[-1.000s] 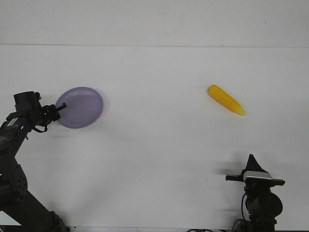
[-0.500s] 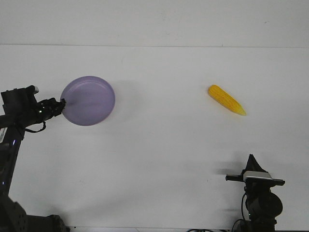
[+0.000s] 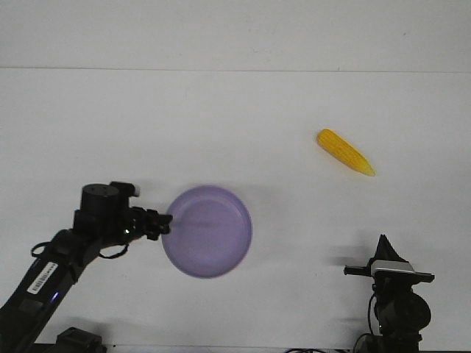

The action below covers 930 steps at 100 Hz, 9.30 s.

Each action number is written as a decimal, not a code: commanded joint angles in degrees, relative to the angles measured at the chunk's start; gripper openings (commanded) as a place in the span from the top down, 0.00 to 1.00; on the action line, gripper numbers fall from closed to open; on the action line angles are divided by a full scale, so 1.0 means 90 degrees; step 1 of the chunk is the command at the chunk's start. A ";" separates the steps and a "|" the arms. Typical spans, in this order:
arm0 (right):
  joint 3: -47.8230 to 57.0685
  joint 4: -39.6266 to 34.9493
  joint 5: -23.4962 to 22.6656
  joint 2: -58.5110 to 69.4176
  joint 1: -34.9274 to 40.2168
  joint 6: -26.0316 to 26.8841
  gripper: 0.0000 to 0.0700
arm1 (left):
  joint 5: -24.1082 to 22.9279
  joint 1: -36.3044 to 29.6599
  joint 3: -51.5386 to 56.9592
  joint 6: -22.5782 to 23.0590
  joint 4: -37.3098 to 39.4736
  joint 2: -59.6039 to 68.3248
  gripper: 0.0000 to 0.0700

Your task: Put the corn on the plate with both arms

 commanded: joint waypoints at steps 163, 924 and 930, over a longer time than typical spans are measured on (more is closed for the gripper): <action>-0.0019 0.0036 -0.0255 -0.0002 -0.0019 0.0782 0.98 | -0.2662 -0.1103 -0.0940 0.0223 -0.0971 -0.5173 0.34; 0.4493 -0.2875 0.2004 0.2659 0.5991 0.0260 0.98 | -0.2824 0.2074 -0.4949 0.2382 0.2727 -0.6909 0.98; 0.4490 -0.2873 0.2004 0.2659 0.5962 0.0255 0.98 | -0.2824 0.2074 -0.4949 0.2382 0.2727 -0.6909 0.98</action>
